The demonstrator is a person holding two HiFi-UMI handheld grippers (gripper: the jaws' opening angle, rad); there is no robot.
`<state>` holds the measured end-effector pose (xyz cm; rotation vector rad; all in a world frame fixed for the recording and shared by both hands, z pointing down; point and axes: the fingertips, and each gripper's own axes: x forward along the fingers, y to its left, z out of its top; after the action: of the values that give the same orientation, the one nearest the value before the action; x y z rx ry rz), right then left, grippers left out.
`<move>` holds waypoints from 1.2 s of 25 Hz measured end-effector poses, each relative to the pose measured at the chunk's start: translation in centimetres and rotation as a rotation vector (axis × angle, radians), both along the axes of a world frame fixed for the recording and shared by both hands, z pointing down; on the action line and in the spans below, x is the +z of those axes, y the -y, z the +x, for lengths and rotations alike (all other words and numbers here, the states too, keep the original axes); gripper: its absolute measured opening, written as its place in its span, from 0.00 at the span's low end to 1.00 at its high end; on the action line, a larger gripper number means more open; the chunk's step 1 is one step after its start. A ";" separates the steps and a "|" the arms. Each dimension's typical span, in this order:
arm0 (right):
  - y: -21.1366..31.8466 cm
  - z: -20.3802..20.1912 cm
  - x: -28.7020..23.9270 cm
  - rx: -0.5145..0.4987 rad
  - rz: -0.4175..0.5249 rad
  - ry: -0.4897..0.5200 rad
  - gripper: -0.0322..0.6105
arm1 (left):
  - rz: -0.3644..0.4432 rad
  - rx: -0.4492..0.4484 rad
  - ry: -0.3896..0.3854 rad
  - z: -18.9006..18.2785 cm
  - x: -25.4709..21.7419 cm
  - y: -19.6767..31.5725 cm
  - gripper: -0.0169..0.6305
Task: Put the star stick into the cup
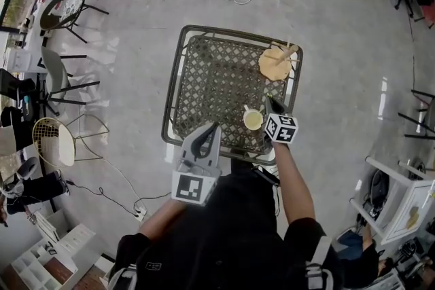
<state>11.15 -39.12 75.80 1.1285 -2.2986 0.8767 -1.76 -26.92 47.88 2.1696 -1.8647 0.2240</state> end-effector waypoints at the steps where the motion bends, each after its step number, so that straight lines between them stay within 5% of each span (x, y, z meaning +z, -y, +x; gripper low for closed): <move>1: 0.0 0.0 0.0 -0.003 0.000 0.000 0.08 | 0.002 -0.002 -0.001 0.0 0.0 -0.1 0.05; 8: 0.2 -0.1 0.3 0.003 -0.014 -0.008 0.09 | -0.012 -0.013 -0.013 0.0 -0.2 -0.5 0.05; 16: -0.1 0.7 -0.7 0.051 0.002 -0.022 0.21 | 0.013 -0.001 -0.010 -0.7 -1.3 -1.9 0.05; 30: -5.5 2.9 -7.6 0.250 0.126 -0.010 0.24 | 0.097 0.080 -0.062 -3.3 -2.8 -8.1 0.05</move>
<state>14.02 -33.65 68.24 1.4955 -2.2636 0.8206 -5.08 -18.83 45.08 2.2902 -1.7928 0.0826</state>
